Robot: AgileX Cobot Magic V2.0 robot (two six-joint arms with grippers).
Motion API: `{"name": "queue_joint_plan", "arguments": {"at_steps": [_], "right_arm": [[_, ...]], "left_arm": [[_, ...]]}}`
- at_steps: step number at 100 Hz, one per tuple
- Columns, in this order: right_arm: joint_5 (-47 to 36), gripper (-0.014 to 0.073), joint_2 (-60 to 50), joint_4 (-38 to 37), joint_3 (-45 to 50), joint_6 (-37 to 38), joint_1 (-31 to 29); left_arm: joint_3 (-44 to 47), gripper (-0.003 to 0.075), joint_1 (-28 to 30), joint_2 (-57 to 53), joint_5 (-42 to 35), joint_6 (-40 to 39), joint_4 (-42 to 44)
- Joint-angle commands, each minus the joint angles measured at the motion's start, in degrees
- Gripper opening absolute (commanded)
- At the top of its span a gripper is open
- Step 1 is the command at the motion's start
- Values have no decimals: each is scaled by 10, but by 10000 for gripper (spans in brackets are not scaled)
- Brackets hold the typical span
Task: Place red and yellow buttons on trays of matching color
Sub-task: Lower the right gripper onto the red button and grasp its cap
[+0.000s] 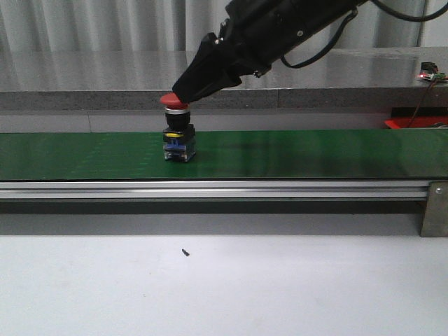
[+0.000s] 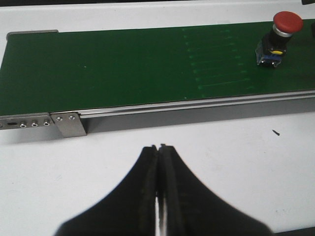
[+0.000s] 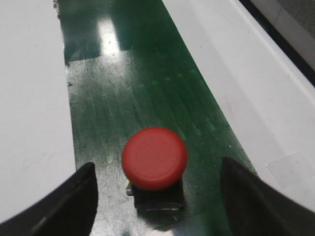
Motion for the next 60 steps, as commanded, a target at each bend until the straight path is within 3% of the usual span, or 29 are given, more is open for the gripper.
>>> {"name": "queue_joint_plan", "arguments": {"at_steps": [1,60], "right_arm": [[-3,526,-19,34,-18,4,-1],[-3,521,-6,37,-18,5,-1]], "left_arm": [[-14,-20,-4,2,-39,-2,-17],[-14,-20,-4,2,-39,-2,-17]]}}
